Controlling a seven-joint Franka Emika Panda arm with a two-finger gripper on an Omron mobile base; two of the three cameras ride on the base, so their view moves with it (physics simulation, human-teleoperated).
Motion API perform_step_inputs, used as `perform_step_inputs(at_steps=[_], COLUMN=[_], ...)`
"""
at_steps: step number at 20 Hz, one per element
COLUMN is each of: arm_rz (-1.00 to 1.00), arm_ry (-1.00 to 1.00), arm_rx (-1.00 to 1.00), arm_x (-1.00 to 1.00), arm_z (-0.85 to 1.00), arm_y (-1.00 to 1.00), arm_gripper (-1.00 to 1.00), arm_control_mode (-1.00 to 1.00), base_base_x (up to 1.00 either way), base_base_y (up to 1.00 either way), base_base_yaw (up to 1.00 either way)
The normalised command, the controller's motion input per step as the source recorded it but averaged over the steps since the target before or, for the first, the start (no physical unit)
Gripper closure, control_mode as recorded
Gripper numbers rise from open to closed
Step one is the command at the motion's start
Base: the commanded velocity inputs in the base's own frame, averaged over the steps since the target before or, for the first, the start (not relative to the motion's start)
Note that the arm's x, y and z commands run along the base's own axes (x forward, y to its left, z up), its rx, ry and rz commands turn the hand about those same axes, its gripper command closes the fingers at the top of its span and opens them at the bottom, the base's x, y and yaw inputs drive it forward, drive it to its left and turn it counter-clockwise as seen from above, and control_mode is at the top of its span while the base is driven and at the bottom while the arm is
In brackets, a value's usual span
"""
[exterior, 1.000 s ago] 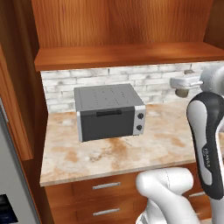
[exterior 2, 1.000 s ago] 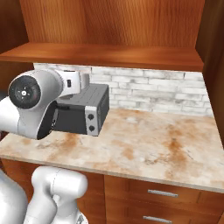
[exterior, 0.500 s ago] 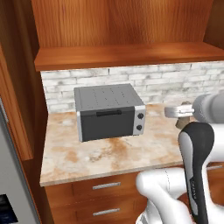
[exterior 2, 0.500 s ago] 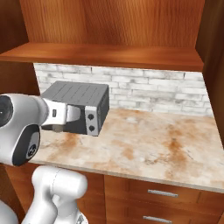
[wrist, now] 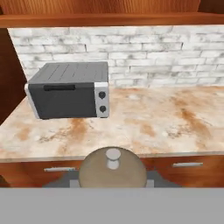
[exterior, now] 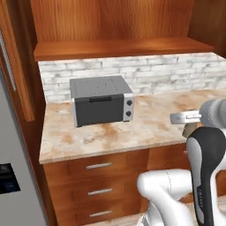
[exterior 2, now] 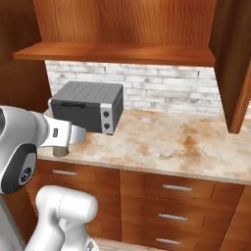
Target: Retrieve the shaker from the cabinet and place it next the steak on a plate on the dining table.
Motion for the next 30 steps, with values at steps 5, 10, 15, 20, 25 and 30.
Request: perform_step_inputs(at_steps=[5, 10, 15, 20, 25, 30], arm_rz=[0.0, 0.0, 0.0, 0.0, 0.0, 0.0], arm_ry=[0.0, 0.0, 0.0, 0.0, 0.0, 0.0], arm_rx=[0.0, 0.0, 0.0, 0.0, 0.0, 0.0], arm_x=[0.0, 0.0, 0.0, 0.0, 0.0, 0.0], arm_z=[0.0, 0.0, 0.0, 0.0, 0.0, 0.0], arm_y=[0.0, 0.0, 0.0, 0.0, 0.0, 0.0], arm_gripper=[1.0, 1.0, 1.0, 1.0, 1.0, 1.0], arm_control_mode=[1.0, 1.0, 1.0, 1.0, 1.0, 1.0], base_base_x=[-0.91, -0.1, 0.0, 0.0, 0.0, 0.0], base_base_y=[0.03, 0.03, 0.0, 0.0, 0.0, 0.0], base_base_yaw=[-0.41, -0.98, -1.0, -1.0, -1.0, -1.0])
